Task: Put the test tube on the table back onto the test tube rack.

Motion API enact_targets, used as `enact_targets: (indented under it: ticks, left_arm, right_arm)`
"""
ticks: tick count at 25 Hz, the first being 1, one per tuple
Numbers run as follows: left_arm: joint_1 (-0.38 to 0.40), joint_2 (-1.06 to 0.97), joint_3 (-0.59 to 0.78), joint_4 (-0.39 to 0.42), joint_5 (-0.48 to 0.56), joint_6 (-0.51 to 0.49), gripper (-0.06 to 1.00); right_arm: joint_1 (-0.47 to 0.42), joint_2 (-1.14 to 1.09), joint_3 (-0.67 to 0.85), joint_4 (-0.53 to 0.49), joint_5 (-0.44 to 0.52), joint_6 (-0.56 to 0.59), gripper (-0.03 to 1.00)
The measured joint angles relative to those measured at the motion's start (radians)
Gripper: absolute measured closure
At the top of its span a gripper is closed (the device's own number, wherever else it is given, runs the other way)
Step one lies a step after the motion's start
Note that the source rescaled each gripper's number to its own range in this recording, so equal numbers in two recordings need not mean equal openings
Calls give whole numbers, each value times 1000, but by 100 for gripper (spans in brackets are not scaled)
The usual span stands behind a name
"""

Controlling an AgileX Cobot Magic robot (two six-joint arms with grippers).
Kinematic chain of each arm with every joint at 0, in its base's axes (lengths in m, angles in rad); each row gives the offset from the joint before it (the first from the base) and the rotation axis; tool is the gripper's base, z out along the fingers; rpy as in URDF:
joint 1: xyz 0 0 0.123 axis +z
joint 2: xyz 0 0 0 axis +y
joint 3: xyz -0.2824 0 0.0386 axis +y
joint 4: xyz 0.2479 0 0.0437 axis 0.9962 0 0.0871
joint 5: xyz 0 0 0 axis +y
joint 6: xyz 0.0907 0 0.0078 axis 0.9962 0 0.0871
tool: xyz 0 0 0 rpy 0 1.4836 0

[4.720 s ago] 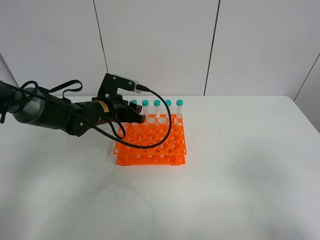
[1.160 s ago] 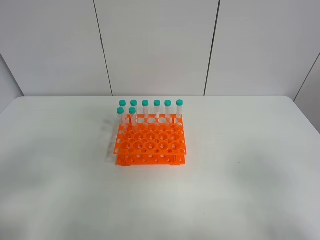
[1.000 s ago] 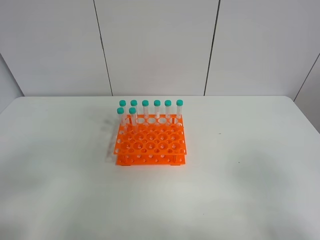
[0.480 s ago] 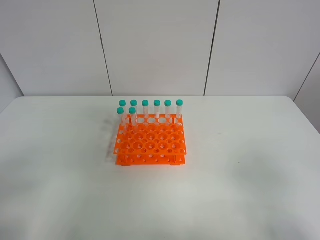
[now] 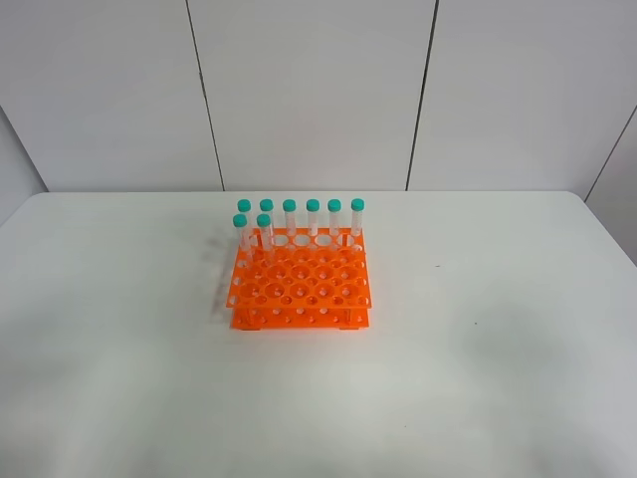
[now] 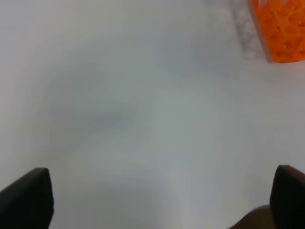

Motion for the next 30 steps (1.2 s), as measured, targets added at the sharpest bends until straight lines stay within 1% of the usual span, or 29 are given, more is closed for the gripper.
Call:
enact_targets:
  ticks: [30]
  left_arm:
    - [0, 0, 0, 0, 0, 0, -5]
  right_arm:
    - [0, 0, 0, 0, 0, 0, 20]
